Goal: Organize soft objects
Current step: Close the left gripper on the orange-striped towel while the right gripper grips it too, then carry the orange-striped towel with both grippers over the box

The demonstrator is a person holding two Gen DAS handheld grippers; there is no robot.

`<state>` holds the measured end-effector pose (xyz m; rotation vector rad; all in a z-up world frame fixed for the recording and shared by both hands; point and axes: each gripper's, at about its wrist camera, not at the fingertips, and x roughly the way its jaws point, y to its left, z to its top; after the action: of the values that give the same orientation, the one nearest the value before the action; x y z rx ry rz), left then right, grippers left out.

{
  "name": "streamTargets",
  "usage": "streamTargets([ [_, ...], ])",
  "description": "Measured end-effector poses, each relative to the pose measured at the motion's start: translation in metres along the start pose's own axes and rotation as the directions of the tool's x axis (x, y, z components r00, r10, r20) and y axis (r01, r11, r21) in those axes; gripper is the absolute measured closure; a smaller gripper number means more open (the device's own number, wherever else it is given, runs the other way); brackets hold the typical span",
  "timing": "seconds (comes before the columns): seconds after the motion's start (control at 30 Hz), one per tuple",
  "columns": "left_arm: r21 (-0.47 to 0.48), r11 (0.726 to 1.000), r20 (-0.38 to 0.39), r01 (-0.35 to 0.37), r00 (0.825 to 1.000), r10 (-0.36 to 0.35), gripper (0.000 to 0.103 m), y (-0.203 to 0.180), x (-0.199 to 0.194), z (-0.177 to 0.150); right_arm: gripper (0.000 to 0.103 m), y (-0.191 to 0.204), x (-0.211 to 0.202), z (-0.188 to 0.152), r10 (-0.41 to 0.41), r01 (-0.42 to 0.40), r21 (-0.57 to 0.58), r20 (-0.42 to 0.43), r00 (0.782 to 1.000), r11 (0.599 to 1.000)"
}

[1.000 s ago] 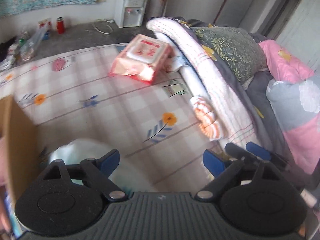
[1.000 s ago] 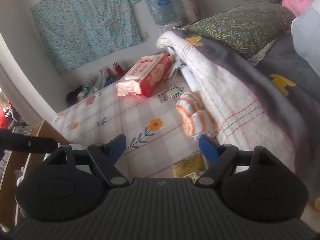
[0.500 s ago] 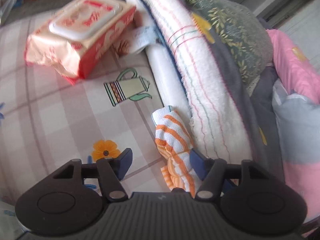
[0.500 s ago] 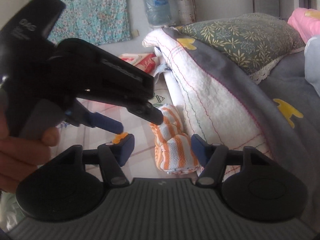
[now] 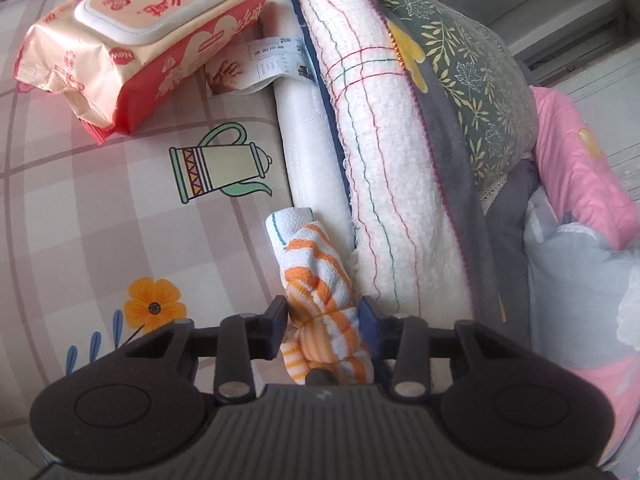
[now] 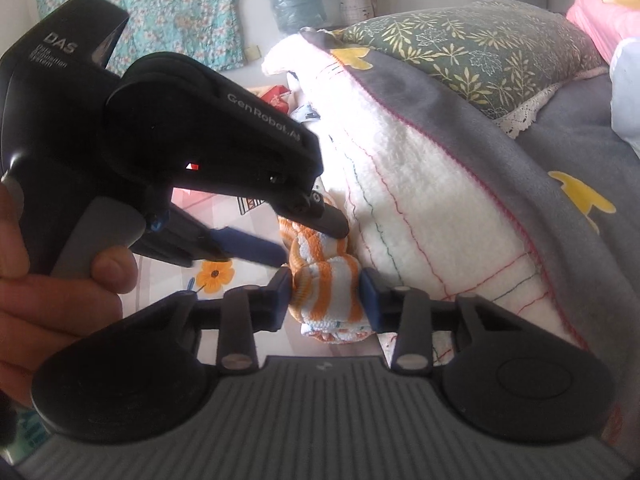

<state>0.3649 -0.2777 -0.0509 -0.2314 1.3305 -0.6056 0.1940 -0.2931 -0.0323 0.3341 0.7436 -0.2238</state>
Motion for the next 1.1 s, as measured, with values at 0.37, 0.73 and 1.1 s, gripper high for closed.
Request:
streamTargets([
  [0.37, -0.008, 0.999, 0.077, 0.037, 0.996, -0.036, 0.065, -0.008, -0.071, -0.021, 0.071, 0.023, -0.056, 0.005, 0.041, -0.041, -0.003, 0.077, 0.996, 0.999],
  [0.73, -0.037, 0.997, 0.274, 0.073, 0.960, -0.060, 0.065, 0.031, -0.220, -0.079, 0.070, 0.106, -0.149, 0.001, 0.235, -0.213, -0.132, 0.180, 0.955, 0.968],
  [1.1, -0.193, 0.980, 0.447, -0.053, 0.884, 0.136, 0.065, 0.119, -0.357, -0.165, 0.070, 0.228, -0.201, -0.029, 0.539, -0.515, -0.234, 0.051, 0.840, 0.824],
])
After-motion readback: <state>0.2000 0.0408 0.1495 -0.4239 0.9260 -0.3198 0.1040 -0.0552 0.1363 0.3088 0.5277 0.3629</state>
